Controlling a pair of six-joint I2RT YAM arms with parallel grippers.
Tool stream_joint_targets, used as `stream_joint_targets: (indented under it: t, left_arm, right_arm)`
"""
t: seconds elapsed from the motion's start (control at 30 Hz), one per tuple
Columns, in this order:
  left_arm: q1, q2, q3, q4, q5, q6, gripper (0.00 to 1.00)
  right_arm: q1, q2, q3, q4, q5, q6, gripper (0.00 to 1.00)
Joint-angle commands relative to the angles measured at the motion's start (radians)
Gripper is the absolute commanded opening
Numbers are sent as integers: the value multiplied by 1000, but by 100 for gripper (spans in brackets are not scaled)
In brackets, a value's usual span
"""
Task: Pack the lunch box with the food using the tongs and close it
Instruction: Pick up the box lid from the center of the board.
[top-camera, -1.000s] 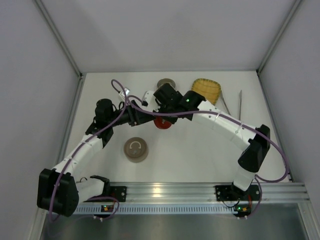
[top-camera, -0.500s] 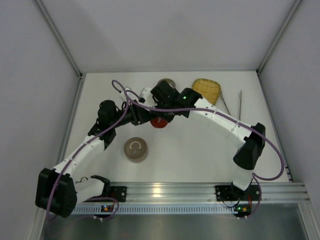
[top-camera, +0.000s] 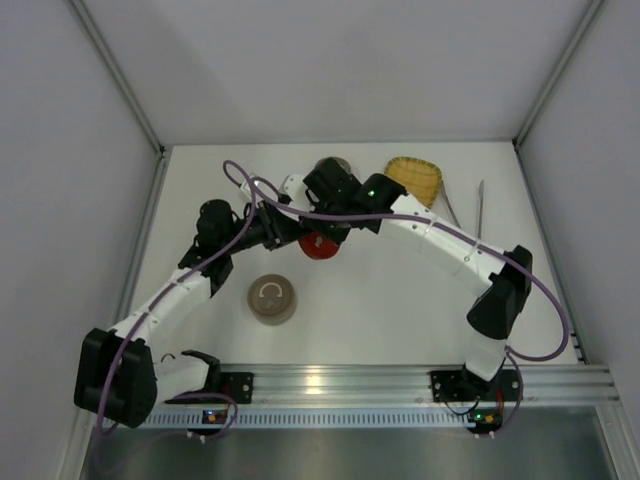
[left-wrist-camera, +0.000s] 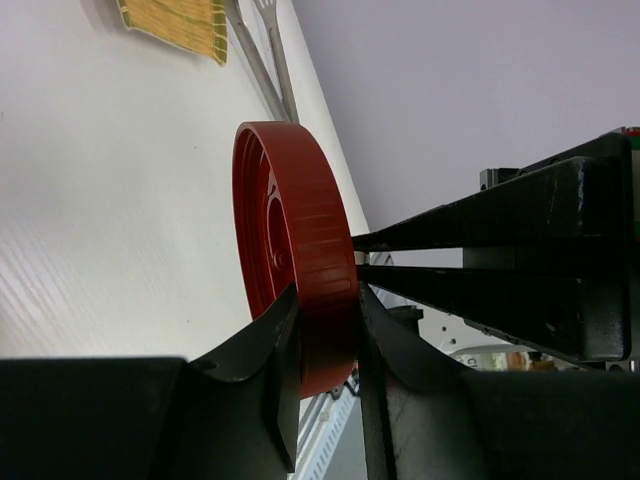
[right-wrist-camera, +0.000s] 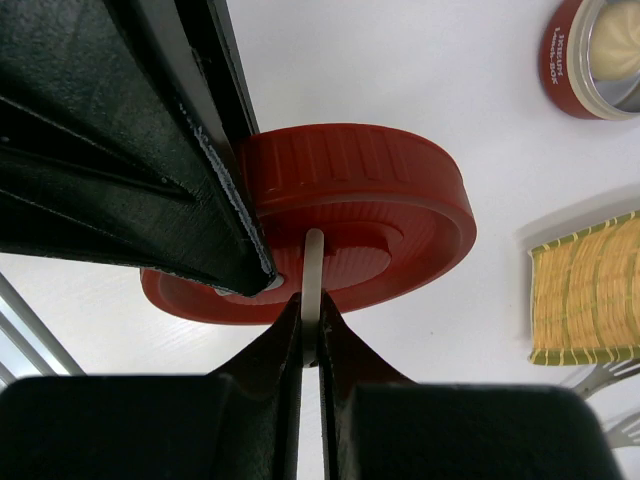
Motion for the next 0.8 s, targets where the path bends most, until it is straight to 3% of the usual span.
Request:
stream_joint_targets:
  t: [0.0, 0.47, 0.77]
  left_arm:
    - [25, 6, -7, 173, 24, -139, 0]
    - [69, 12, -53, 362, 78, -345, 0]
    - [68, 12, -61, 422, 99, -397, 0]
  right_arm:
    - [-6, -49, 43, -8, -107, 9, 0]
    - [-106, -123, -40, 84, -220, 31, 18]
    - [-182, -204, -121, 201, -320, 57, 22]
